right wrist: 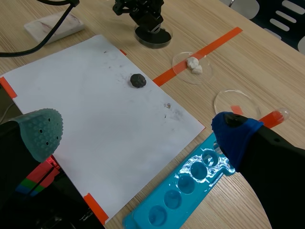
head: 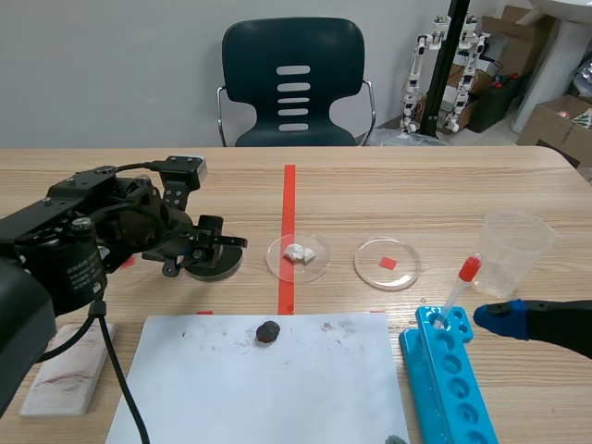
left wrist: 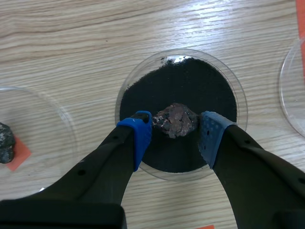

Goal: Lower the mineral onto the iron filings and hold still

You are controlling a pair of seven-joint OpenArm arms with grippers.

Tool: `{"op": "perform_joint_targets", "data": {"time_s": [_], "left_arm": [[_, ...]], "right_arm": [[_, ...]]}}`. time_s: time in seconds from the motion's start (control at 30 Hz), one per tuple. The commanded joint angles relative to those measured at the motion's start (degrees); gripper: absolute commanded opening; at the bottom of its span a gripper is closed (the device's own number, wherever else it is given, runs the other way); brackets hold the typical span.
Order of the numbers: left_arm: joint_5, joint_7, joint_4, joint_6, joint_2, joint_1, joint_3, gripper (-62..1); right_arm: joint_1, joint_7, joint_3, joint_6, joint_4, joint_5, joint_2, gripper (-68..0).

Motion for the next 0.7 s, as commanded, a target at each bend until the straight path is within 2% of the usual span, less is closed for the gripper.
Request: {"op": "perform_joint_targets", "data": {"time_s": [0.0,0.13,0.67], "left_arm": [[0.07,-0.66,1.07,0.04,0.44,-1.29,-0.37,-50.9],[1.18,-0.26,0.39,-0.15,1.14,-1.29,-0.37,-50.9],[1.14,-0.55,-6.10,-0.11,1.68,-4.17,-0.37,-50.9]], "right_arm": [[0.17,1.01,0.39,-0.02,0.48,0.59,0.26,0.4],[0.17,1.01,0.39,-0.02,0.48,0.59,0.26,0.4],[0.17,1.01,0.39,-0.02,0.48,0.59,0.26,0.4]]}}
